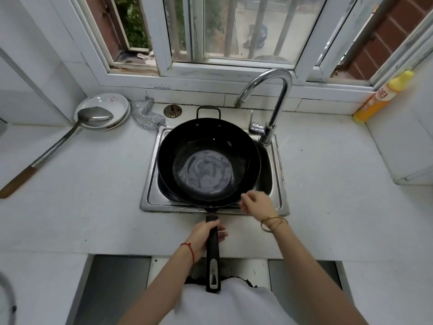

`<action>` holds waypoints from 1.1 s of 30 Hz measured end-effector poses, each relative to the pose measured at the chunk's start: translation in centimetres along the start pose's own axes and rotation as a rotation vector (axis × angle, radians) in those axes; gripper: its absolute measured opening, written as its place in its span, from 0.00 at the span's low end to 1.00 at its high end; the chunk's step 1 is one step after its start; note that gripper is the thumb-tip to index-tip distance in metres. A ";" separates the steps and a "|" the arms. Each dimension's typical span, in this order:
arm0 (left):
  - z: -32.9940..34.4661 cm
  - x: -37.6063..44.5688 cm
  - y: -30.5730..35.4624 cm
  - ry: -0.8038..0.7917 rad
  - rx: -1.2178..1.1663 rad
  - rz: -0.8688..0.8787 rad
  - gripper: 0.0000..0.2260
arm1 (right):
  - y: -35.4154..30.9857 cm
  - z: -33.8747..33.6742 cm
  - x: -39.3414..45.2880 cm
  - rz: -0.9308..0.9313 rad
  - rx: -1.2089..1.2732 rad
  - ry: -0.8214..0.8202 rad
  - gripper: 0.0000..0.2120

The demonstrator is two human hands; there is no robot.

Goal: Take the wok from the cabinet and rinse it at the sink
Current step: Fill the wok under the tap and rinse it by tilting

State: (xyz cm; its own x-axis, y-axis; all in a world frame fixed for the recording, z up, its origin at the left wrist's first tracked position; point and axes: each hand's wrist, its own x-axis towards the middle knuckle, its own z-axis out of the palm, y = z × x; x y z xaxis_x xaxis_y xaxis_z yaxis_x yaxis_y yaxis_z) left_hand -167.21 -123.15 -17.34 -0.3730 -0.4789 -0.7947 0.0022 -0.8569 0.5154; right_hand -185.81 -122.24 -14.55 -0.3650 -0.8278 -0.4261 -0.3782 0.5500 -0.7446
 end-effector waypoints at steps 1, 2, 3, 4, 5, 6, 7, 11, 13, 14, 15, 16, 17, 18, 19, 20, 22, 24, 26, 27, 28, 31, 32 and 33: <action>0.1 0.0 0.1 -0.009 -0.006 -0.007 0.09 | -0.3 -0.8 0.9 -0.026 0.006 0.105 0.14; 0.1 -0.1 0.3 -0.023 -0.009 -0.016 0.08 | -0.7 -1.5 1.7 -0.048 0.020 0.194 0.13; 0.0 -0.1 0.4 -0.047 -0.017 -0.027 0.08 | -1.3 -2.3 2.5 -0.063 0.030 0.262 0.11; -0.1 -0.1 0.4 -0.064 -0.020 -0.040 0.07 | -2.0 -3.0 3.3 -0.081 0.027 0.312 0.11; -0.2 0.0 0.5 -0.078 -0.024 -0.053 0.06 | -2.8 -3.7 4.1 -0.102 0.014 0.348 0.12; -0.2 0.0 0.6 -0.084 -0.020 -0.062 0.05 | -3.6 -4.4 4.9 -0.124 0.002 0.366 0.14; -0.2 0.1 0.6 -0.093 -0.019 -0.068 0.04 | -4.3 -5.0 6.0 -0.140 -0.001 0.369 0.15; -0.3 0.3 0.6 -0.097 -0.007 -0.077 0.02 | -7.1 -6.7 9.5 -0.215 -0.020 0.336 0.21; -0.4 0.4 0.6 -0.100 -0.008 -0.077 0.02 | -8.5 -7.3 10.7 -0.225 -0.055 0.295 0.20; -0.4 0.5 0.6 -0.103 -0.008 -0.079 0.02 | -9.2 -7.5 11.1 -0.212 -0.079 0.275 0.20; -0.5 0.5 0.6 -0.105 -0.007 -0.079 0.02 | -9.8 -7.6 11.5 -0.199 -0.090 0.258 0.20; -0.5 0.5 0.6 -0.108 -0.004 -0.079 0.02 | -10.3 -7.6 12.0 -0.196 -0.098 0.245 0.20; -0.5 0.5 0.6 -0.112 0.000 -0.079 0.02 | -10.6 -7.6 12.5 -0.202 -0.101 0.231 0.21; -0.5 0.4 0.6 -0.117 0.002 -0.078 0.02 | -10.9 -7.5 13.0 -0.213 -0.107 0.209 0.22; -0.5 0.4 0.6 -0.123 0.004 -0.075 0.02 | -10.8 -7.4 13.7 -0.223 -0.109 0.189 0.22; -0.5 0.4 0.6 -0.125 0.006 -0.075 0.02 | -10.4 -7.2 14.6 -0.225 -0.114 0.172 0.23; -0.5 0.4 0.6 -0.130 0.012 -0.076 0.02 | -9.6 -6.8 16.3 -0.214 -0.114 0.163 0.25; -0.6 0.5 0.6 -0.133 0.011 -0.076 0.03 | -10.1 -6.6 16.1 -0.194 -0.105 0.151 0.26; -0.6 0.6 0.5 -0.133 0.003 -0.079 0.03 | -10.5 -6.5 15.6 -0.193 -0.117 0.142 0.25; -0.7 0.6 0.5 -0.133 0.001 -0.081 0.03 | -10.5 -6.4 15.7 -0.191 -0.120 0.142 0.26; -0.7 0.7 0.5 -0.133 0.000 -0.081 0.03 | -10.5 -6.4 15.8 -0.187 -0.120 0.141 0.26; -0.7 0.8 0.4 -0.135 -0.003 -0.080 0.03 | -10.4 -6.3 16.5 -0.191 -0.117 0.148 0.25; -0.8 0.9 0.4 -0.136 -0.003 -0.080 0.03 | -10.4 -6.4 16.6 -0.190 -0.122 0.146 0.25; -0.9 0.9 0.4 -0.139 -0.001 -0.081 0.03 | -10.3 -6.4 16.8 -0.193 -0.130 0.144 0.25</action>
State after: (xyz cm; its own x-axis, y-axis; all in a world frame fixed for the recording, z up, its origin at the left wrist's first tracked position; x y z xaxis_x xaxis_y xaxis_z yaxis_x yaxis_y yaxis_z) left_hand -166.70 -124.08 -18.19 -0.4971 -0.3770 -0.7815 -0.0324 -0.8920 0.4509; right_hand -193.48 -141.07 -10.78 -0.3890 -0.8997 -0.1979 -0.5551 0.4004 -0.7291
